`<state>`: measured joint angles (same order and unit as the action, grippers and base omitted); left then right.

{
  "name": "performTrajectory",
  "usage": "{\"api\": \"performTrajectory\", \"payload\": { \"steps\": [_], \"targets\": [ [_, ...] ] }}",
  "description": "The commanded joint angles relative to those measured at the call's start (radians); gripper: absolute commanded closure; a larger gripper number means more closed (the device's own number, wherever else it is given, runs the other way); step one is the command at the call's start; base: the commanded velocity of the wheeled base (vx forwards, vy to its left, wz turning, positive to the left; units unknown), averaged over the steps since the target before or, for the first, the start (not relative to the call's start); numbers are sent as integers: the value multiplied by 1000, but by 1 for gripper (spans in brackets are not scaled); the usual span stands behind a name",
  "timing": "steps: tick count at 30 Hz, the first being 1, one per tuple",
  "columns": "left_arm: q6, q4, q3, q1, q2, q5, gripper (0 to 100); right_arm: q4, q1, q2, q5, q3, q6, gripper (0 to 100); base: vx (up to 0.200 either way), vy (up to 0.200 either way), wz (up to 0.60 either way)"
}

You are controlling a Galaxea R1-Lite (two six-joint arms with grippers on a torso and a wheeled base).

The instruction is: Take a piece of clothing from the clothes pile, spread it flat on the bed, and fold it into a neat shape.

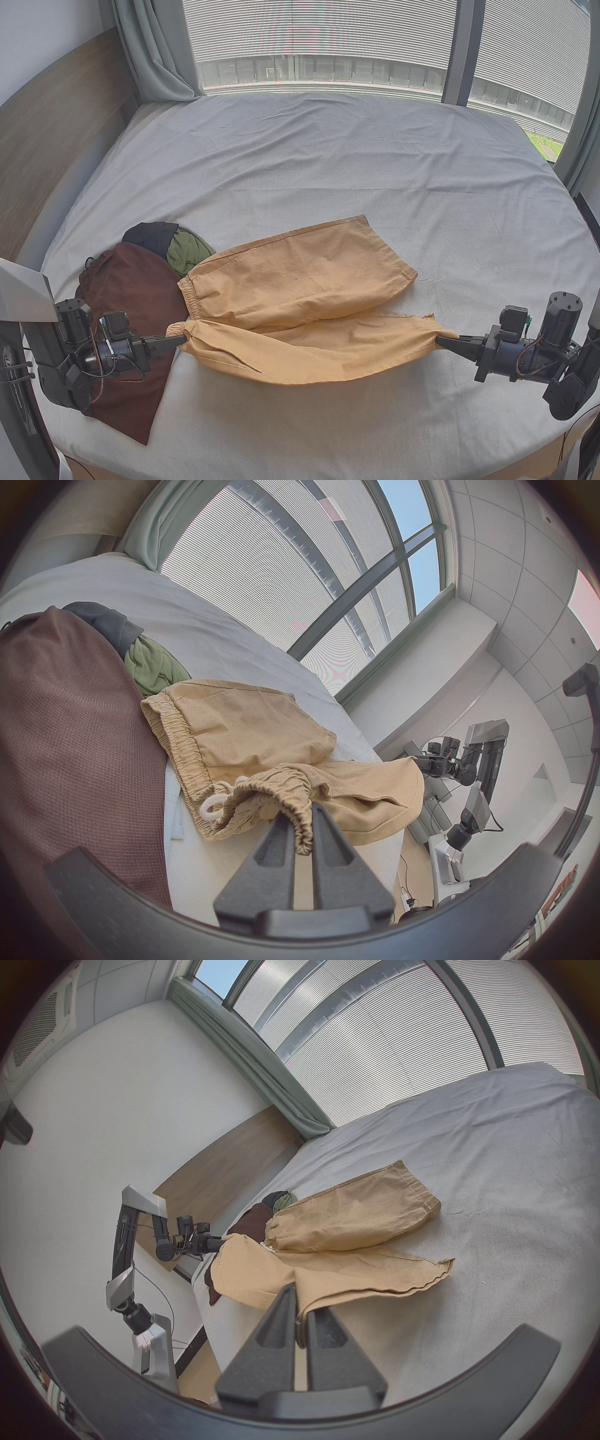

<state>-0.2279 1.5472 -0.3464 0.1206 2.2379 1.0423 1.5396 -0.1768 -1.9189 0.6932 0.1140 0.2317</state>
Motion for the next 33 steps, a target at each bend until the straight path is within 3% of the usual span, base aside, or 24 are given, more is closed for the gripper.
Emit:
{"api": "performTrajectory", "payload": {
  "steps": [1, 6, 13, 33],
  "targets": [
    [-8, 1, 0, 1, -20, 1, 100, 1, -1, 8, -17, 29, 24, 100, 0, 0, 0],
    [-18, 1, -3, 1, -32, 1, 100, 1, -4, 8, -38, 69, 46, 100, 0, 0, 0],
    [-123, 1, 0, -1, -73, -1, 100, 1, -29, 6, -93, 145, 101, 100, 0, 0, 0],
    [-126, 1, -11, 1, -72, -10, 100, -1, -30, -6, -116, 257, 159, 100, 0, 0, 0]
  ]
}}
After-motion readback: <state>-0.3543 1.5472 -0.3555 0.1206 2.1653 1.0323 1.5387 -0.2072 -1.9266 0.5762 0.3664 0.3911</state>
